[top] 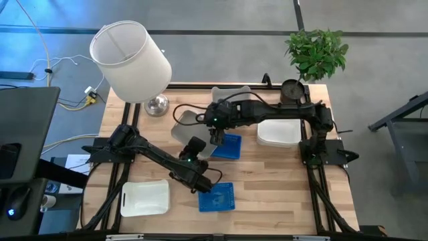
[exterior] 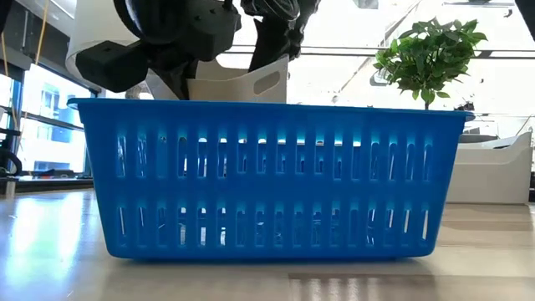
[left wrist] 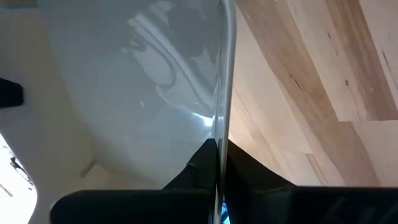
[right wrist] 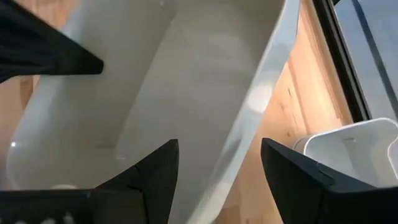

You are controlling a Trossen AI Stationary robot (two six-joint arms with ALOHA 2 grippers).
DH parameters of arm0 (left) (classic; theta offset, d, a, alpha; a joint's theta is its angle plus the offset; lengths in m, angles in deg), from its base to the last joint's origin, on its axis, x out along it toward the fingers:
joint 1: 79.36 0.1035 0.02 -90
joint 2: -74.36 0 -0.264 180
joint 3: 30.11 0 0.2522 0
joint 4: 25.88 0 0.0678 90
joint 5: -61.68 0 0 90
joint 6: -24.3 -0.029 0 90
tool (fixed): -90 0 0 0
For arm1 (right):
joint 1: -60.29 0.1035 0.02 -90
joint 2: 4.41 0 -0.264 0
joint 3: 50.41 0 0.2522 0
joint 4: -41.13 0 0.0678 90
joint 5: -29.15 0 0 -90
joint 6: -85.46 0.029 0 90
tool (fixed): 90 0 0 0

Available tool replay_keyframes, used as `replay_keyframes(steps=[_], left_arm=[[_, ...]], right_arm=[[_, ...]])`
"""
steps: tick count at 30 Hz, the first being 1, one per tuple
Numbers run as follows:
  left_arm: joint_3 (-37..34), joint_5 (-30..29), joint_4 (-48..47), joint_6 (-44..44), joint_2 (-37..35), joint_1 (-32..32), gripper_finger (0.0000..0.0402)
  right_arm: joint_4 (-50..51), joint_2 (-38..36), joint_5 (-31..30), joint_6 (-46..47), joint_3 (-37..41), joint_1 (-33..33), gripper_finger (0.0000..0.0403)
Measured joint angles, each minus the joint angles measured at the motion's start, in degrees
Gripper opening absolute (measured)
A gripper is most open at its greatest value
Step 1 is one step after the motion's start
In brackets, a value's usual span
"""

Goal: Stack baskets by color
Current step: Stack the bottom gray bin on top of the top gray bins

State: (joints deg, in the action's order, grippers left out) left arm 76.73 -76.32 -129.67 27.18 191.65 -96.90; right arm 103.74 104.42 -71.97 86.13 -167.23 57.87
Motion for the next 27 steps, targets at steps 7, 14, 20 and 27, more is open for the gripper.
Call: replay_keyframes(steps=[7,14,20,27], left_arm=[[0.0,-3.1,0.0,-0.1,0.0,-0.2,0.0],[0.0,-3.8,0.3,0.1,-0.1,0.2,0.0001],[0.0,-5.0,0.4,0.0,-0.1,0.3,0.0022],[0.0,-5.4,0.2,2.7,-0.1,0.3,0.0094]], right_arm=[[1.5,0.5,0.2,4.8,0.0,-0.9,0.0164],[1.5,0.5,-1.1,5.9,0.0,-1.1,0.0016],[2.2,0.5,-2.6,7.0,0.0,-1.1,0.0014],[2.8,0.5,-2.1,6.8,0.0,-1.3,0.0002]])
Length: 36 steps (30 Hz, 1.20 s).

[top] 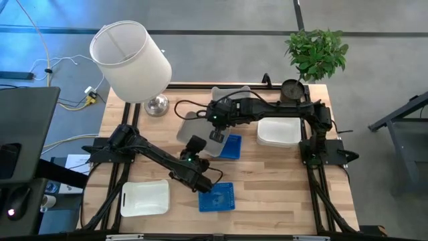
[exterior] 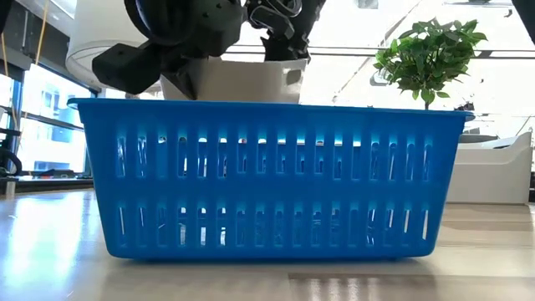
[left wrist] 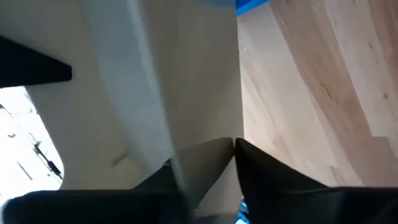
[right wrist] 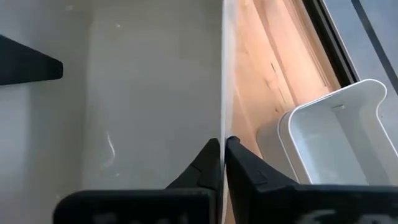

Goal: Stack baskets by color
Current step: Stack the bottom gray bin on top of the top gray bins

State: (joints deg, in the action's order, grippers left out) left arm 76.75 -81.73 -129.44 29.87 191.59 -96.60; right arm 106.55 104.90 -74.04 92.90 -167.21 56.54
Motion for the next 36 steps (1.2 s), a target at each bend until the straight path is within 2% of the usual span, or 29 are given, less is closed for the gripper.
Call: replay_keyframes(steps=[5,10,21,27,32,36], left_arm=[[0.0,-0.7,-0.1,2.7,0.0,0.0,0.0152],[0.0,-0.8,-0.2,4.7,-0.6,-1.1,0.0176],[0.0,4.9,-0.2,10.2,-4.9,-4.3,0.0175],[0.0,9.2,-0.2,15.3,-8.0,-5.5,0.0175],[0.0,14.5,-0.1,17.8,-11.5,-5.8,0.0175],[-0.8,15.5,2.3,18.9,-14.9,-5.7,0.0175]], right_arm=[[0.5,0.0,-0.3,-0.2,0.0,0.0,0.0],[2.9,0.0,-1.9,-0.3,0.0,-0.4,0.0],[9.0,-1.5,-2.9,-2.5,0.0,-2.3,0.0],[10.9,-3.9,-2.7,-7.9,0.0,-4.4,0.0],[10.6,-6.4,2.8,-15.5,0.0,-7.6,0.0],[10.5,-8.1,7.6,-22.7,0.0,-11.3,0.0]])
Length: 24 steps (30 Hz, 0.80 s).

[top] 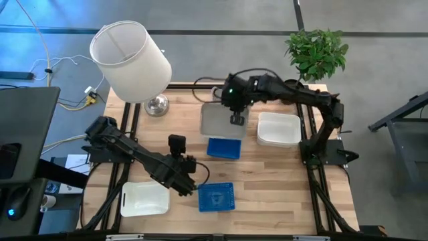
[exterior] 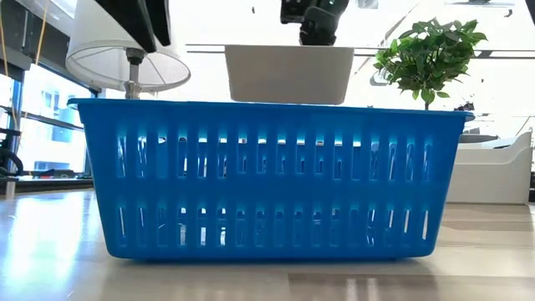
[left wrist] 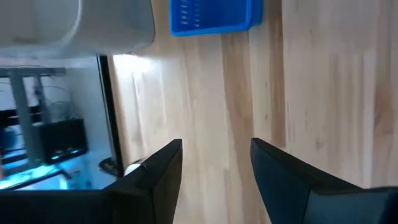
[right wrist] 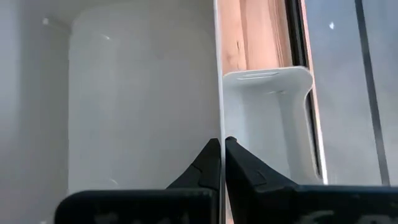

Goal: Stack baskets by color
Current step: Stack the bottom gray bin on top of the top gray bins

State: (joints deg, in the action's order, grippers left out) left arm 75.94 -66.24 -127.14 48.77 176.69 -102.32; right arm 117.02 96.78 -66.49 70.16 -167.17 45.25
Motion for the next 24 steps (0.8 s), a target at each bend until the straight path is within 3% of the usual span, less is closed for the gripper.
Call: replay_keyframes(steps=[11,18,24], left_arm=[[-8.1,3.0,10.6,3.2,-10.1,0.1,0.0174],[-10.1,4.0,11.5,4.9,-12.5,0.2,0.0174],[-10.1,5.5,11.2,4.4,-12.9,0.7,0.0174]], right_arm=[[-1.3,-0.8,18.2,-22.0,0.0,-14.7,0.0],[-5.1,0.8,22.0,-31.1,0.0,-22.7,0.0],[-7.4,4.3,24.2,-31.3,0.0,-27.6,0.0]])
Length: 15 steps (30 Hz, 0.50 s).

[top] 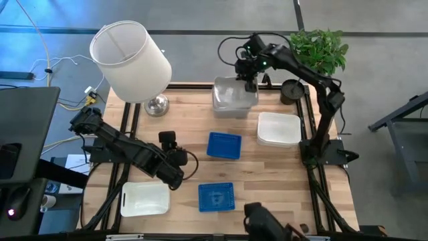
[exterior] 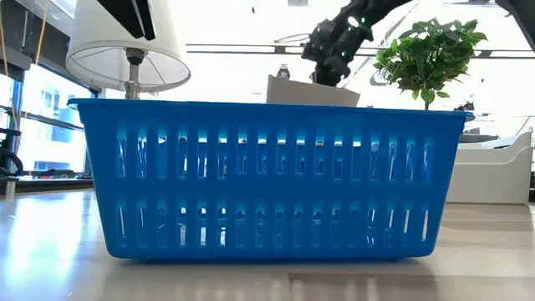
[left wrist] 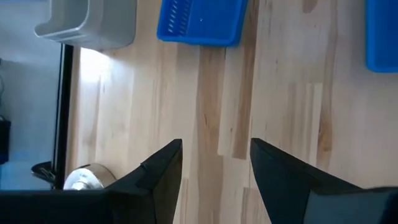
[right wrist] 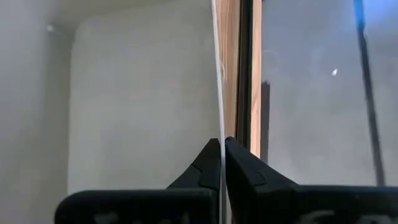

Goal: Stack baskets by color
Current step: Stack the bottom gray bin on top of the top gray bins

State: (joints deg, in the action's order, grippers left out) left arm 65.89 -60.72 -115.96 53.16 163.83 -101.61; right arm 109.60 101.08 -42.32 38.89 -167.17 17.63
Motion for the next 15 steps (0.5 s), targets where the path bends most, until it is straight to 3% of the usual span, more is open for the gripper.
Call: replay_keyframes(steps=[15], left_arm=[[0.0,3.7,-0.6,-7.8,0.0,7.3,0.0174]], right_arm=[[-0.7,6.3,-1.0,0.5,0.0,-1.6,0.0]])
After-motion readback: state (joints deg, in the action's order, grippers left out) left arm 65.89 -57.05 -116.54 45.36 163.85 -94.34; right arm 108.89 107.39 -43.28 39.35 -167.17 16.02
